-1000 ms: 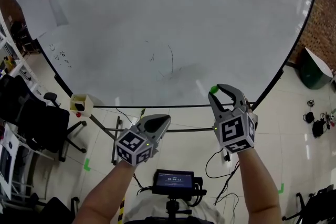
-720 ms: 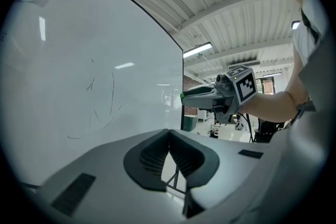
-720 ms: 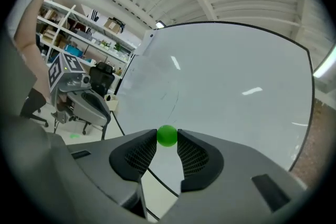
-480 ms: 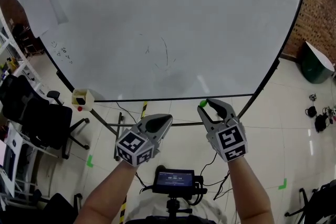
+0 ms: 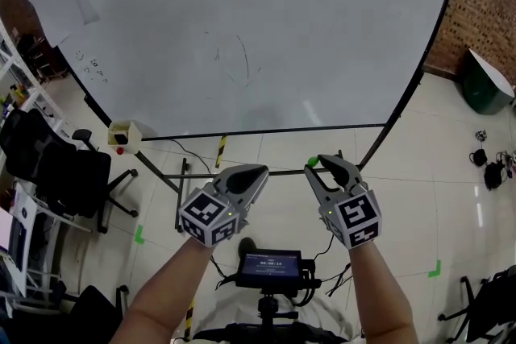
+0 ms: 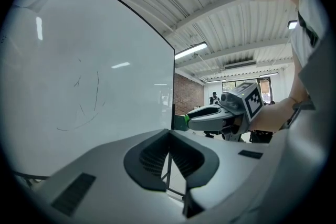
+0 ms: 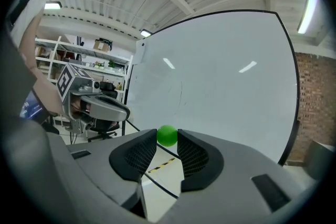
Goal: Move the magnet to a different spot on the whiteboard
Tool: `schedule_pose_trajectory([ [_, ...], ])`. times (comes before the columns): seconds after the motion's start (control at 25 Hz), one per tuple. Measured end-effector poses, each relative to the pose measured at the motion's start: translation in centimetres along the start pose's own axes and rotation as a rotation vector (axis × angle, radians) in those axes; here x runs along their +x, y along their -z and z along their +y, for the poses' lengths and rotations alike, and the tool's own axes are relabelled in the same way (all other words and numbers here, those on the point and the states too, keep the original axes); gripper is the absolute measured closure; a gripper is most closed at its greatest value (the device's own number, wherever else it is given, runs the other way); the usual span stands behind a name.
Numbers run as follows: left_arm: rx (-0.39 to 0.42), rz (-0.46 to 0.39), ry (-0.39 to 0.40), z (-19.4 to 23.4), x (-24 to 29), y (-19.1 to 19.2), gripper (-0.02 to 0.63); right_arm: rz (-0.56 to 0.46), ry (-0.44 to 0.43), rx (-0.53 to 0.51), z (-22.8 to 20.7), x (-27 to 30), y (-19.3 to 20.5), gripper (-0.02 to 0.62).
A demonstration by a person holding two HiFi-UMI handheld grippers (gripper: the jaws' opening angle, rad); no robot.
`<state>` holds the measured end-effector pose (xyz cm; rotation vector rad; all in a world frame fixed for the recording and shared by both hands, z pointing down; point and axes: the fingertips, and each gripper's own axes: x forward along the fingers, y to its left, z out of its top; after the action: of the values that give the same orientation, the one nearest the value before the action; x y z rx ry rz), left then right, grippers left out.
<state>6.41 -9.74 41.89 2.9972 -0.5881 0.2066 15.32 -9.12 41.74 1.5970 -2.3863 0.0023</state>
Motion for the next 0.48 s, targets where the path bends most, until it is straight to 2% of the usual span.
schedule_pose_trajectory([
  [0.48, -0.013, 0.007, -0.014, -3.0, 1.1, 0.6, 0.572, -0.062, 0.008, 0.068, -0.7, -4.7, 0.9, 0.449],
])
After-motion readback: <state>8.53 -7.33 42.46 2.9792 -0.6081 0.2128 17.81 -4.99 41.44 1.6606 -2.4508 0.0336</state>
